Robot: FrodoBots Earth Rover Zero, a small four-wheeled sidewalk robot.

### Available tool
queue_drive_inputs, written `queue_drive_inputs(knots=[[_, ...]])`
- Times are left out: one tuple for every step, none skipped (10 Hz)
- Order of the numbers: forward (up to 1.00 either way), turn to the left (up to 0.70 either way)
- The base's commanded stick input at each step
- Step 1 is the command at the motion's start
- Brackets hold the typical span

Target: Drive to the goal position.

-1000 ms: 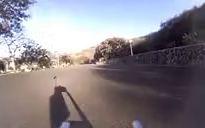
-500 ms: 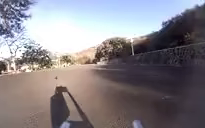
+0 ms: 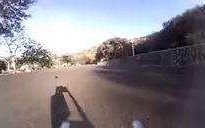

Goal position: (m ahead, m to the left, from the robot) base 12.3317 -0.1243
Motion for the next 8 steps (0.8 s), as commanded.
queue_drive_inputs(knots=[[0.50, 0.00], [0.50, 0.00], [0.50, 0.00], [0.50, 0.00], [0.50, 0.00], [0.50, 0.00], [0.50, 0.00], [0.50, 0.00]])
